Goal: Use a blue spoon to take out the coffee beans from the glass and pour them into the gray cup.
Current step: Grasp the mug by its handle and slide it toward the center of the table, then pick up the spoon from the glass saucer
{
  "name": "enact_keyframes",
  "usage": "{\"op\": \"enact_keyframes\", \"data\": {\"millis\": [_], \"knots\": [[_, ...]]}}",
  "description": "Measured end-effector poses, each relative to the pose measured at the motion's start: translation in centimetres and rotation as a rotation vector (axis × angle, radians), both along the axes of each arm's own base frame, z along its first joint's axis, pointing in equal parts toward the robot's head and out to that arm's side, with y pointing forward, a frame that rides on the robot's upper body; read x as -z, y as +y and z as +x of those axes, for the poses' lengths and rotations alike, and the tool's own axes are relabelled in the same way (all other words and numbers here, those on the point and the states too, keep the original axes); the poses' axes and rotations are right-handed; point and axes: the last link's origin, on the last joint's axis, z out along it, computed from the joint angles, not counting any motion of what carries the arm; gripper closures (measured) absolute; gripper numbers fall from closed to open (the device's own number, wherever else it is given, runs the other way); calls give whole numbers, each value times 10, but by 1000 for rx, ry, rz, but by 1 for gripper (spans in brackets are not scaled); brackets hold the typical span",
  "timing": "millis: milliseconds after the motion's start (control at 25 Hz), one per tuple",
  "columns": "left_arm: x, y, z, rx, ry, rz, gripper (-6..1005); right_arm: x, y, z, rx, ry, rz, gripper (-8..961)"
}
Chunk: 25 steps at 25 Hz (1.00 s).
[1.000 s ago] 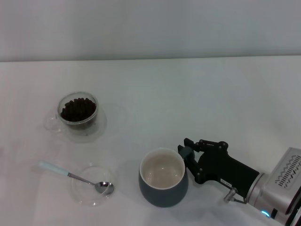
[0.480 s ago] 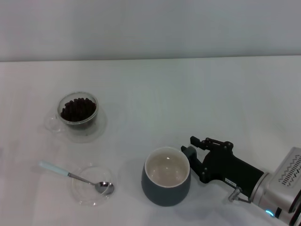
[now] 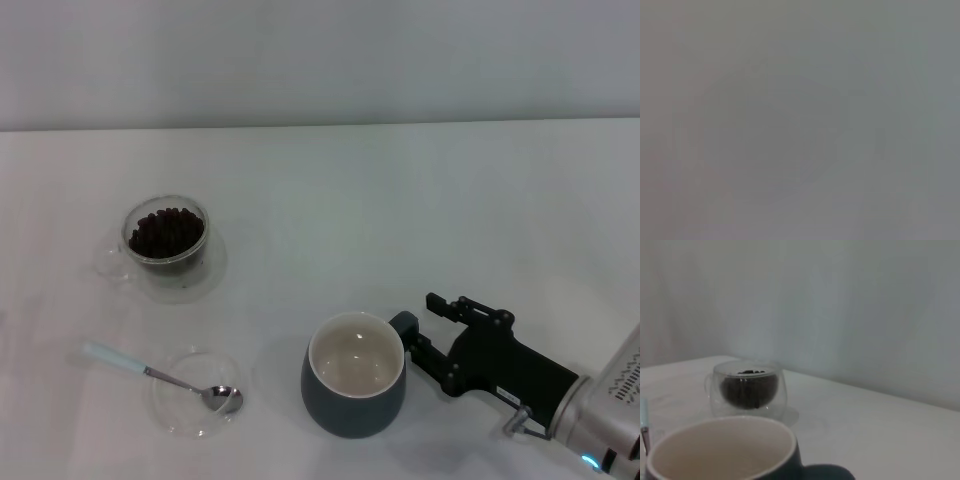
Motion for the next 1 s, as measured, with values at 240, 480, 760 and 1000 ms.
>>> {"op": "enact_keyframes", "data": {"millis": [240,480,760,1000], "knots": [[-1,1,0,3,2,2,106,-4,-6,3,-12,17,8,440],[-1,1,0,3,2,2,107,-7,-11,8,-15,17,-1,440],[0,1,0,3,2,1,106,-15,-23,17,-23,45,-9,440],[0,3,2,7,0,0,106,-27,-38,32,1,66,-21,440]]}}
